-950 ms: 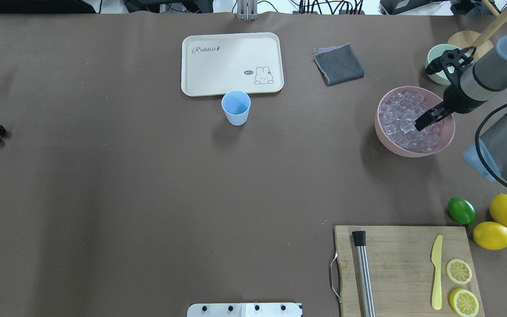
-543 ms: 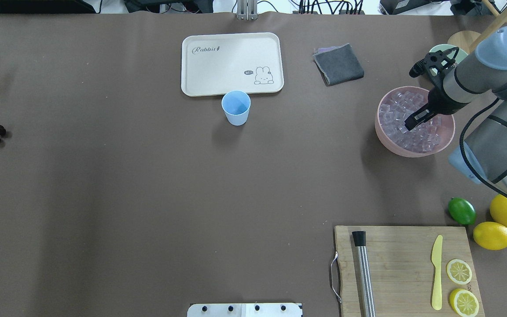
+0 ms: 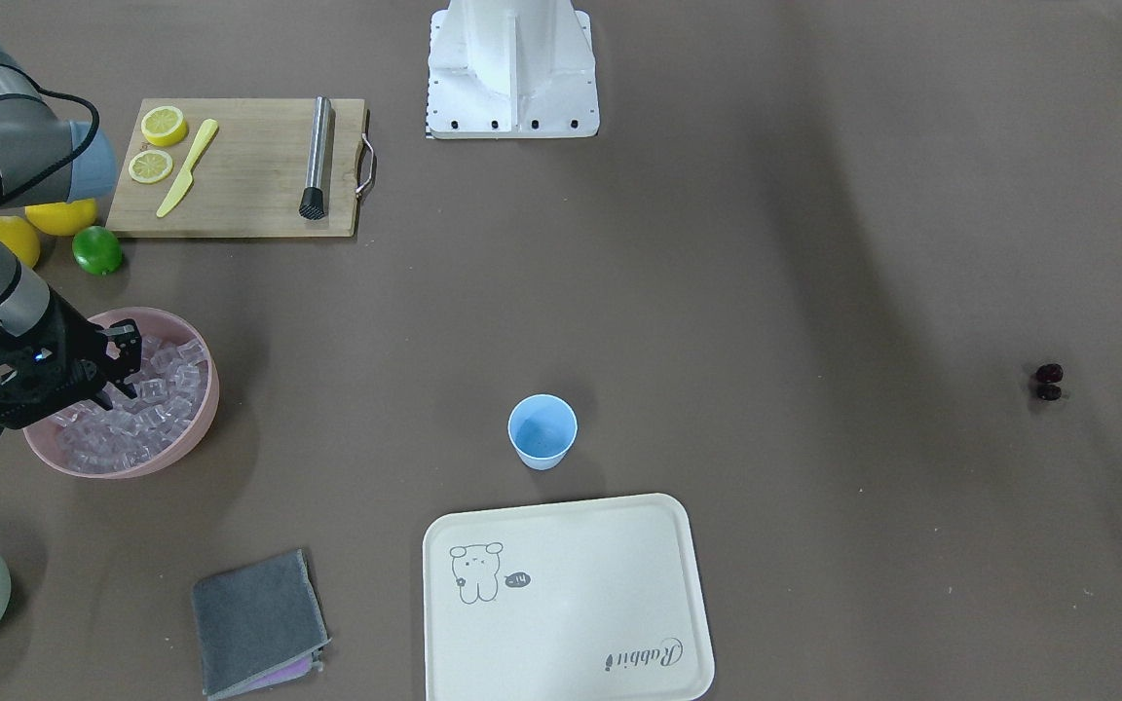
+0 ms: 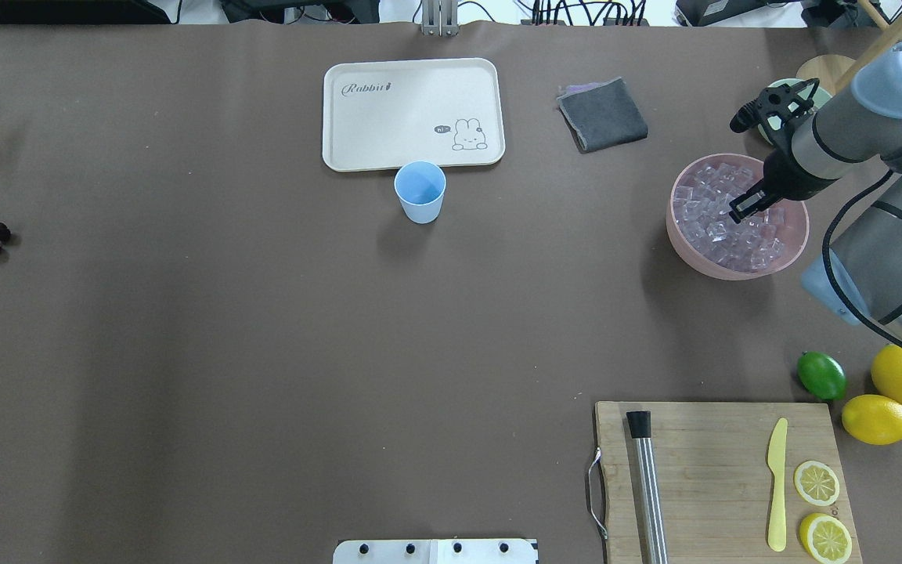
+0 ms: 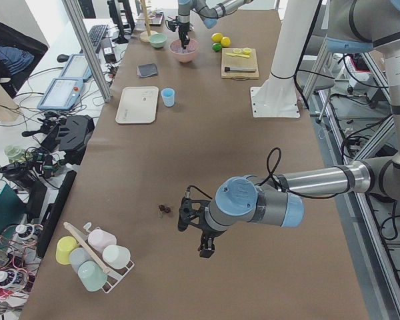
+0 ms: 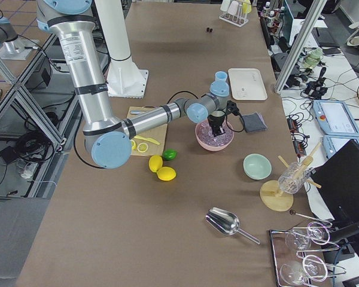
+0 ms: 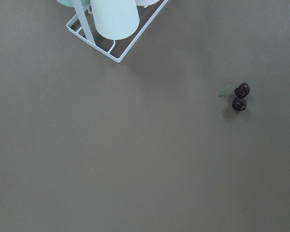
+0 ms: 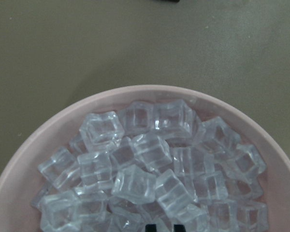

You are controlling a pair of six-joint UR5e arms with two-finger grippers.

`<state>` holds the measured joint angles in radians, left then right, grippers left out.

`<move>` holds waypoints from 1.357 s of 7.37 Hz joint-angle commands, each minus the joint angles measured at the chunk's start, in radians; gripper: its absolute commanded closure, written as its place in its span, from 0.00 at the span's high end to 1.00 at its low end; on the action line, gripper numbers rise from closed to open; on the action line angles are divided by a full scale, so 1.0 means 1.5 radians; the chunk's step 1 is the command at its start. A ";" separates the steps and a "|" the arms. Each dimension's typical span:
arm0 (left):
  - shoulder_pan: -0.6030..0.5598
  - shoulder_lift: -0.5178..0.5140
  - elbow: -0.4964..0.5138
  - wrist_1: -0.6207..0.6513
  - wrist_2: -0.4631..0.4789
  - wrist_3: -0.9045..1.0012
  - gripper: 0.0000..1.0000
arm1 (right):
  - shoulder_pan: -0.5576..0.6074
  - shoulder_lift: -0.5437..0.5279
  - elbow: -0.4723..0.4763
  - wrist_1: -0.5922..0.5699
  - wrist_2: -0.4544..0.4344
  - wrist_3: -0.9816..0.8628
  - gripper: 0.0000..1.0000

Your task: Put ice and cherries in cup

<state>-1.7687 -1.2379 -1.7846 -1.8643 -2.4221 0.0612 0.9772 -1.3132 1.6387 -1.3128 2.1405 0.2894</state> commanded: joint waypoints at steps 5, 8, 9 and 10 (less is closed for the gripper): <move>-0.001 0.004 0.001 -0.003 0.000 0.000 0.98 | -0.008 -0.002 0.017 -0.024 -0.025 0.020 0.72; -0.001 0.006 0.001 -0.003 0.000 0.001 0.98 | -0.026 -0.002 0.015 -0.020 -0.035 0.023 0.71; -0.001 0.006 0.001 -0.003 0.000 0.001 0.98 | -0.032 -0.002 0.017 -0.020 -0.035 0.065 0.66; -0.001 0.007 0.000 -0.003 0.000 0.001 0.98 | -0.037 0.000 0.023 -0.019 -0.036 0.117 0.63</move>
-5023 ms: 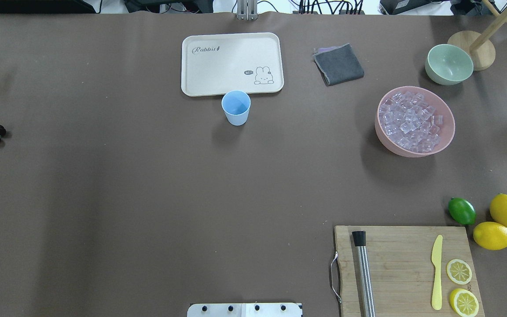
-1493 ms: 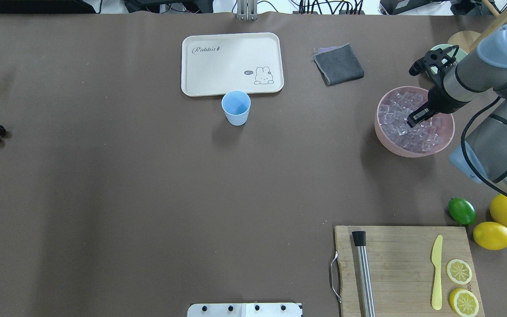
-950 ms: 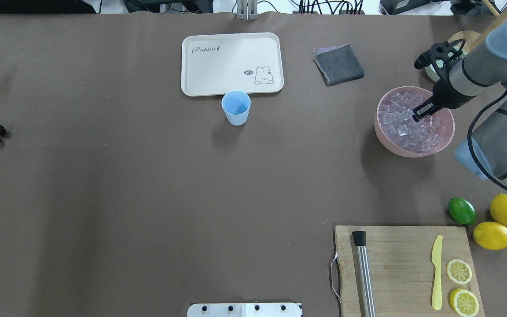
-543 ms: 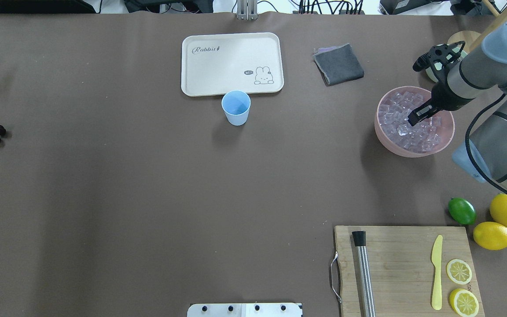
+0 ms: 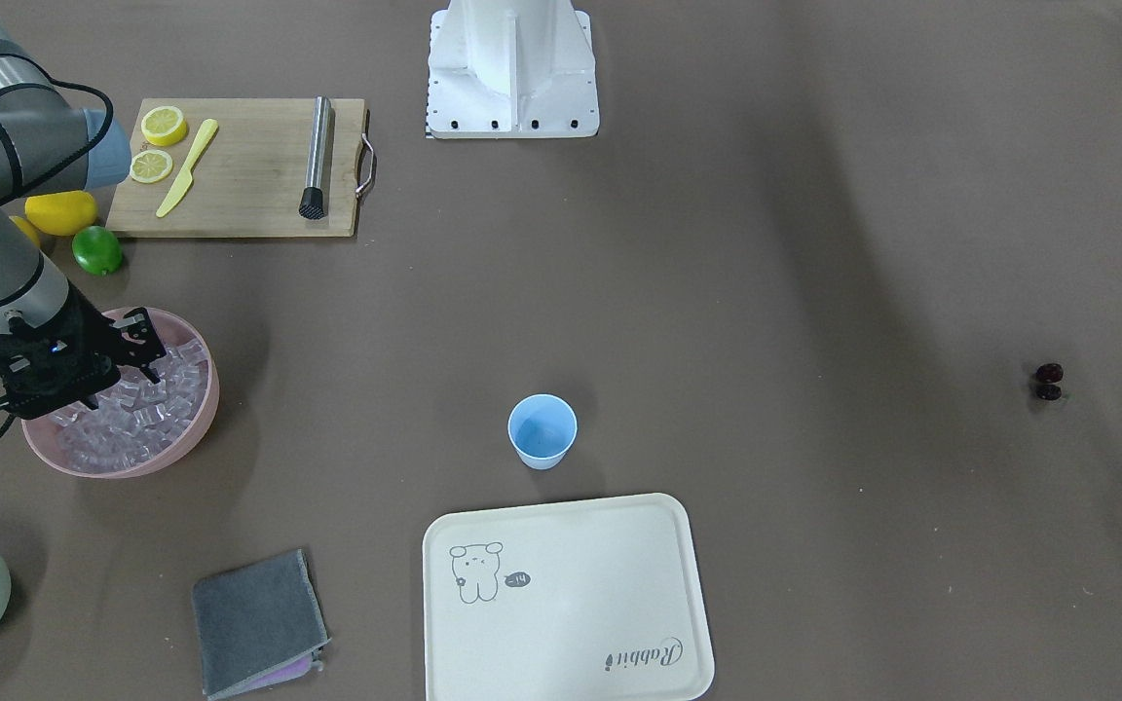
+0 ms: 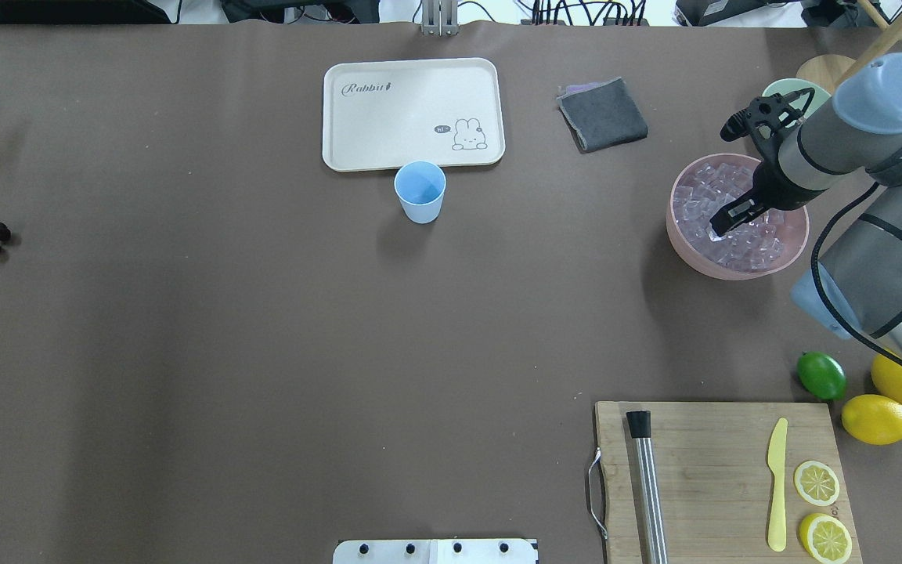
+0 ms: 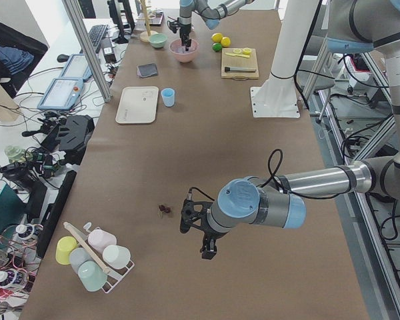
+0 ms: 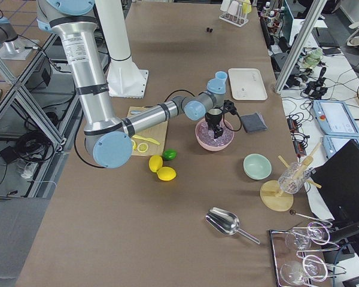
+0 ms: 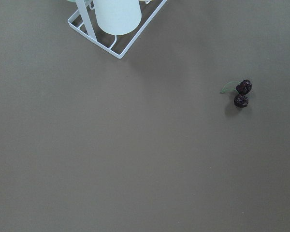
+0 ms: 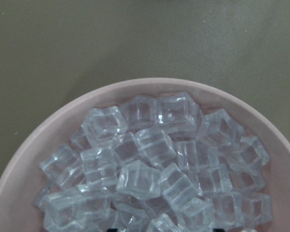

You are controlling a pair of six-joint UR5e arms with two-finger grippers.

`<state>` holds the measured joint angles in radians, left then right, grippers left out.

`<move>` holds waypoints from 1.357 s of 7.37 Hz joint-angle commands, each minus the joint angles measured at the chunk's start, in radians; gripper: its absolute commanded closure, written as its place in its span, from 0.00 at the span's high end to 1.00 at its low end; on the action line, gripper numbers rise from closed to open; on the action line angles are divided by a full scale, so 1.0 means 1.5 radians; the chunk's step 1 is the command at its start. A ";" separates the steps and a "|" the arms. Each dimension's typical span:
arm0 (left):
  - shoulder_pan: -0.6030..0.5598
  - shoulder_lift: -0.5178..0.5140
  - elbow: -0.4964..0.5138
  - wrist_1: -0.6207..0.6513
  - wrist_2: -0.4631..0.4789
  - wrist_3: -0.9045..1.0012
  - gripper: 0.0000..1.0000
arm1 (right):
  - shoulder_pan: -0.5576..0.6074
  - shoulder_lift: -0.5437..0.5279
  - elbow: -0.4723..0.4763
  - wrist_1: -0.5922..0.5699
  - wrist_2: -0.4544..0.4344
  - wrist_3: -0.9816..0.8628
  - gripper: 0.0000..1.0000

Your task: Put ice and cherries in cup

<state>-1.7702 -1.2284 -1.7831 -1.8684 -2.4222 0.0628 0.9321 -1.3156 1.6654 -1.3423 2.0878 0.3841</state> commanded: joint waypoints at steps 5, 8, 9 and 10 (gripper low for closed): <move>0.000 0.001 0.000 0.000 0.000 0.000 0.98 | -0.010 -0.007 0.000 0.001 -0.028 0.028 0.64; 0.000 0.000 0.001 0.000 0.000 0.000 0.98 | -0.013 -0.005 -0.004 0.001 -0.027 0.027 0.29; 0.000 0.000 0.001 0.000 0.000 0.000 0.98 | -0.013 -0.005 0.000 0.001 -0.028 0.027 0.27; 0.000 -0.001 0.000 0.000 -0.001 0.000 0.98 | -0.011 -0.001 0.006 0.000 -0.020 0.024 0.27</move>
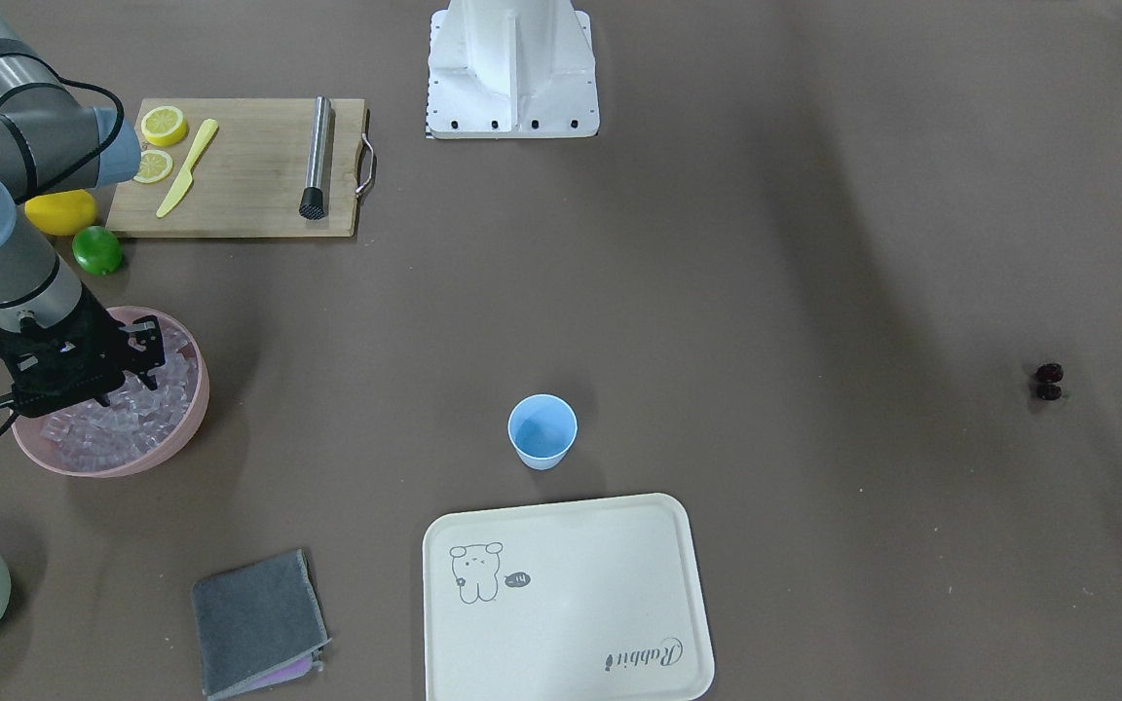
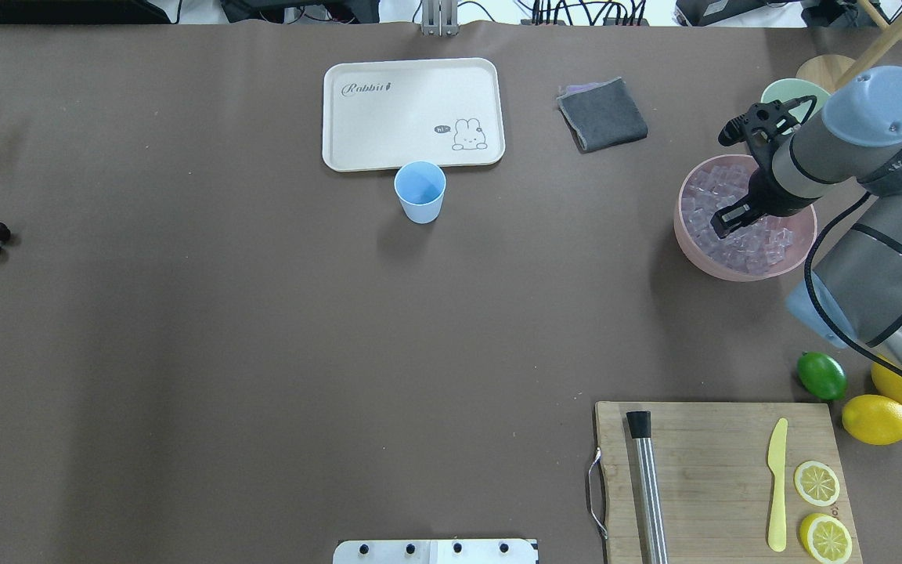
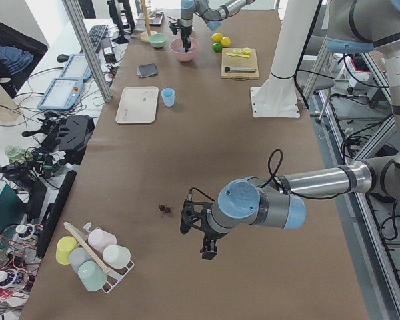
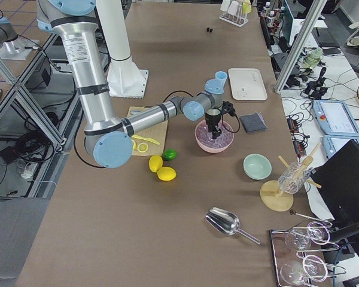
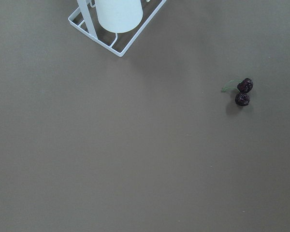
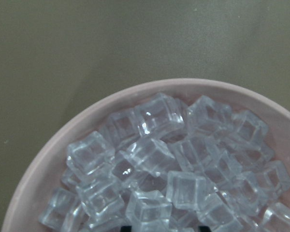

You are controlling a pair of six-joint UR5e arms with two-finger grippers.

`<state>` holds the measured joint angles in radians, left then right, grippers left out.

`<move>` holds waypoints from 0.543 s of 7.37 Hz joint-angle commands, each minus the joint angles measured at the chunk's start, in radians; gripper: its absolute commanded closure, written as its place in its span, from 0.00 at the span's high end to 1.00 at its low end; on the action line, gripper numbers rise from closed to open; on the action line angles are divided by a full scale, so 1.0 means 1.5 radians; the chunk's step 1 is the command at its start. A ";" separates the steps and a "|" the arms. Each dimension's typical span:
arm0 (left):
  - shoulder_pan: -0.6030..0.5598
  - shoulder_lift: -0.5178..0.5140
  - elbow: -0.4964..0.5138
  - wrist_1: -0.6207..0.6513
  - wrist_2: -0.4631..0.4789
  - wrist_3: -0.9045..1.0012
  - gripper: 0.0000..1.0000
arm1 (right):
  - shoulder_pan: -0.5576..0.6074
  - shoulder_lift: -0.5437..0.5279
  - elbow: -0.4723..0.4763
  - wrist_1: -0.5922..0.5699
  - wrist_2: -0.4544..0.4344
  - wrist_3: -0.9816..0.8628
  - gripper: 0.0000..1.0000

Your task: Put ice and cherries in cup

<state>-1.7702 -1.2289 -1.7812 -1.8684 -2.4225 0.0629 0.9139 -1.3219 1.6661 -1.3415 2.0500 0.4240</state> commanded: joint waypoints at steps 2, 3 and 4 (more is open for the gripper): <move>0.000 0.000 -0.001 0.000 0.000 -0.001 0.98 | 0.023 0.005 0.020 -0.014 0.015 -0.004 0.27; 0.000 0.000 0.001 0.000 0.000 0.000 0.98 | 0.038 0.008 0.042 -0.042 0.033 -0.005 0.27; 0.000 0.000 0.000 0.000 0.000 -0.001 0.98 | 0.038 0.008 0.054 -0.061 0.030 -0.007 0.27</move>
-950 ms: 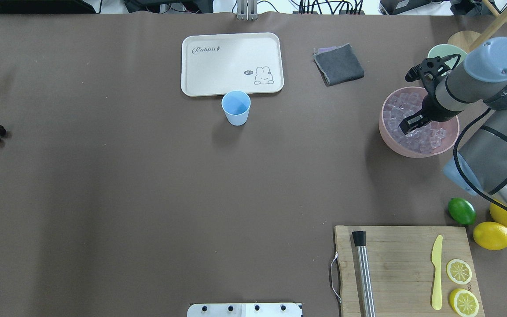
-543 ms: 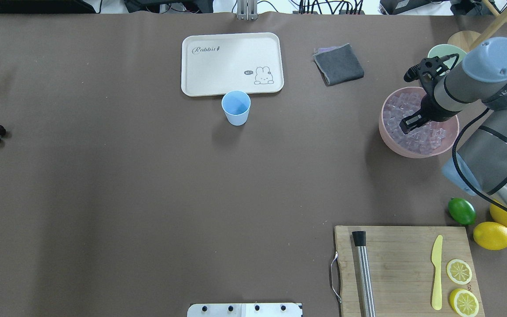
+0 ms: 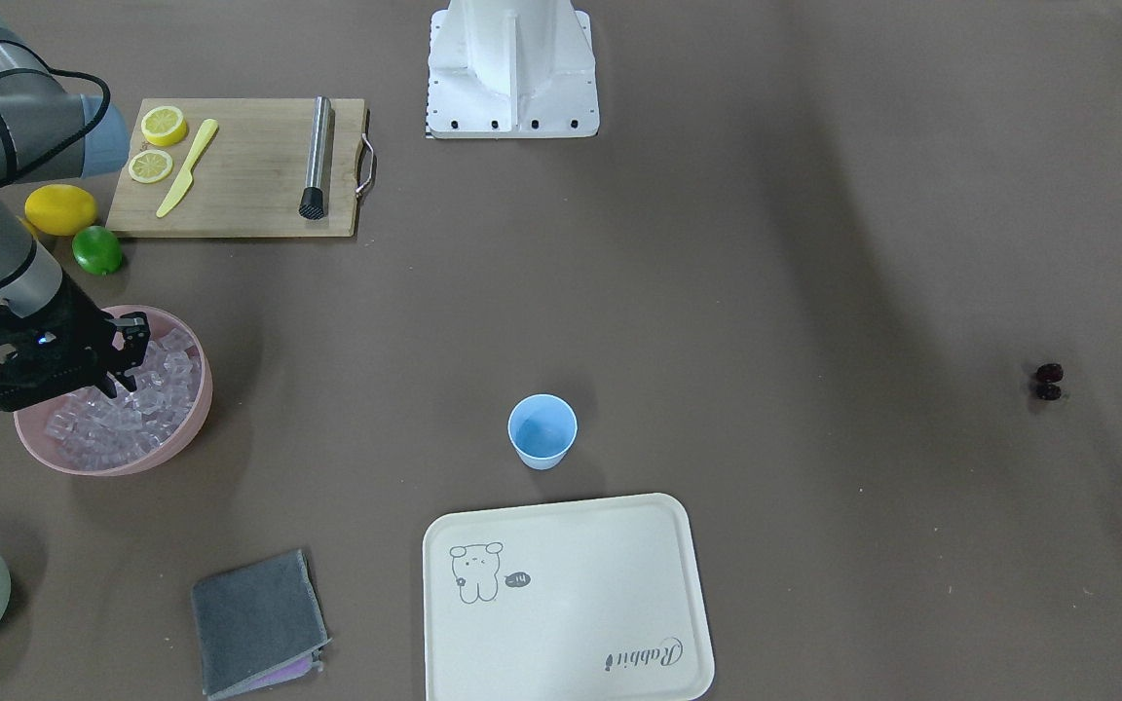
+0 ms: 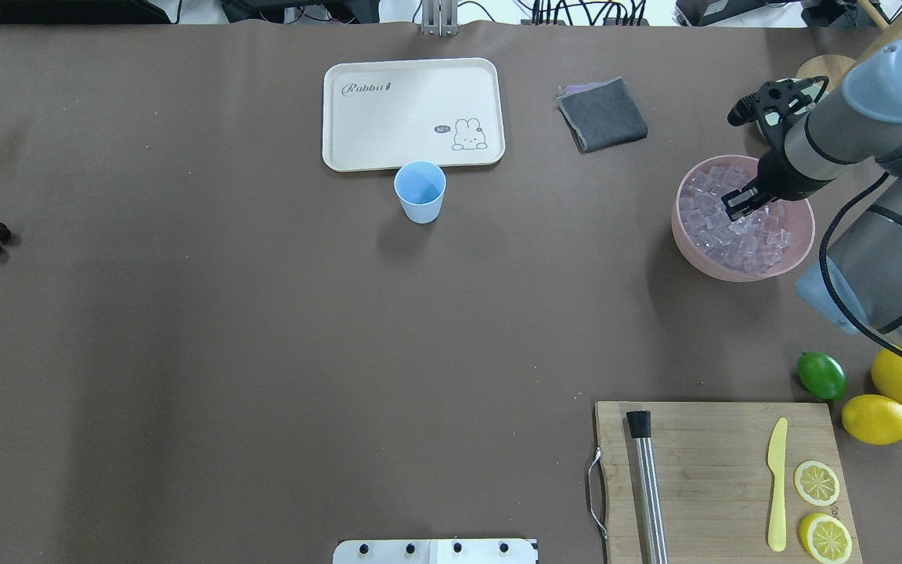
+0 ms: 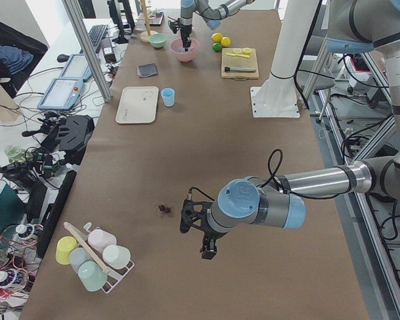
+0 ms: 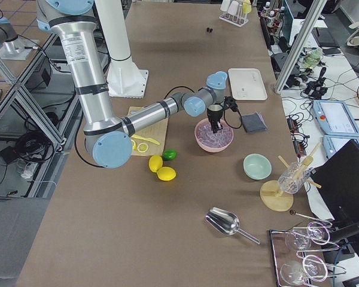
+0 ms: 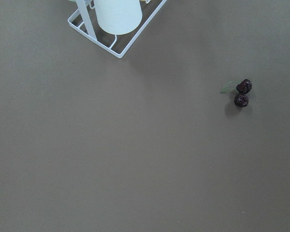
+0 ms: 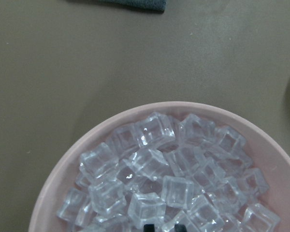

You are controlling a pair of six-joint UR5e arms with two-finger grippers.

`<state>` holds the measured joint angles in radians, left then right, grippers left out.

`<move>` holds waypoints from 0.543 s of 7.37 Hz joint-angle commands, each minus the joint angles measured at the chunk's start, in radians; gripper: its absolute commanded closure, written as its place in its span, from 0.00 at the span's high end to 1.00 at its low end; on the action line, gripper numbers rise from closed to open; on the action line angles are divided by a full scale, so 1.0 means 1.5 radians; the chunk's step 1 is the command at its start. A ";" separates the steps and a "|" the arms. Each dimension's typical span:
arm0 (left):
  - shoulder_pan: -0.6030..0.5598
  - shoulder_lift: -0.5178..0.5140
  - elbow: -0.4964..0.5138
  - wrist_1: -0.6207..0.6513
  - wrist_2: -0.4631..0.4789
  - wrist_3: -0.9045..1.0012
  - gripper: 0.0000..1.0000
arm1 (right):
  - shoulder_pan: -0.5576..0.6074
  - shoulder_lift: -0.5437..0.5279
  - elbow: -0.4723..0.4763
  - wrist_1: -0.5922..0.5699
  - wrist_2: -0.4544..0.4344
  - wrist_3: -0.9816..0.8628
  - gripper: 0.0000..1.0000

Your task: Put ice and cherries in cup

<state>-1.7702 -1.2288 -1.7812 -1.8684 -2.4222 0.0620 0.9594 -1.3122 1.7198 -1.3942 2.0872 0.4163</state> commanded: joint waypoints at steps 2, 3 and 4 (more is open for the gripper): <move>0.000 -0.001 0.003 0.000 0.000 0.000 0.98 | -0.015 -0.006 0.005 -0.019 -0.017 0.001 0.64; 0.000 -0.001 0.004 0.000 0.000 0.001 0.98 | -0.030 -0.005 -0.001 -0.018 -0.037 0.007 0.72; 0.000 -0.001 0.003 0.000 0.000 0.000 0.98 | -0.031 -0.004 -0.010 -0.018 -0.036 0.007 0.72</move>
<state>-1.7702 -1.2300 -1.7763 -1.8684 -2.4222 0.0620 0.9244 -1.3182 1.7192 -1.4215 2.0445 0.4232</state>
